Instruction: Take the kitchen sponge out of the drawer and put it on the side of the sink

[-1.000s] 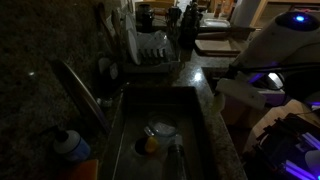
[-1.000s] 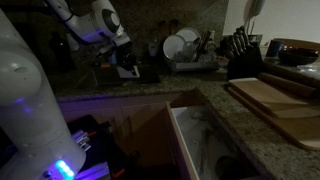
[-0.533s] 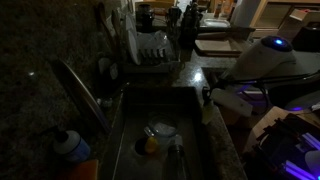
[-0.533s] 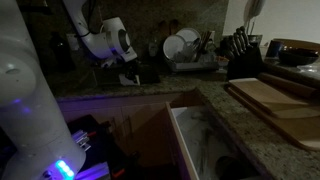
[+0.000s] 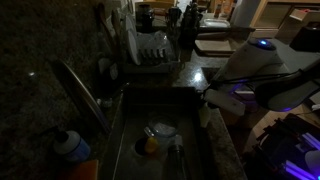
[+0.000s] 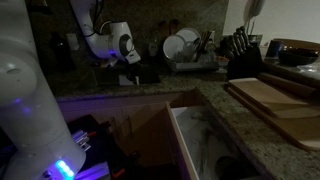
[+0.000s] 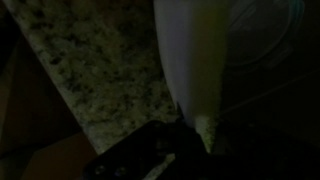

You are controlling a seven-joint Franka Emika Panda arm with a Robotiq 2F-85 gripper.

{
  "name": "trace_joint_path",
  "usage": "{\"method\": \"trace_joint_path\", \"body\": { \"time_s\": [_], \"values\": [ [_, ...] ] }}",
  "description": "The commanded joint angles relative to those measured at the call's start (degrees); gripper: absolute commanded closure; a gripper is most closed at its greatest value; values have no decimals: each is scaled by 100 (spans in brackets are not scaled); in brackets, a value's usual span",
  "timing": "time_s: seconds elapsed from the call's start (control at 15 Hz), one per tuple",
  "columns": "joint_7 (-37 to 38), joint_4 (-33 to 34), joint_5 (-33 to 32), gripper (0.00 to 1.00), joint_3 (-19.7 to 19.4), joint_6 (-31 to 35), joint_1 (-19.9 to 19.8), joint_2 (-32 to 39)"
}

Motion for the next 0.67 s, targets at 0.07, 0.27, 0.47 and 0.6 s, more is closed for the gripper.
{"method": "trace_joint_path", "body": {
  "time_s": [0.07,0.27,0.47,0.6],
  "values": [
    [-1702,507,1468,97,1482,270,-980,1152],
    [-1872,384,1808,97,2109,-500,-1519,713],
    [-1235,191,1497,97,2187,-1144,-1739,-378],
    [-1169,232,1860,97,2437,-2118,-1913,-1012]
  ]
}}
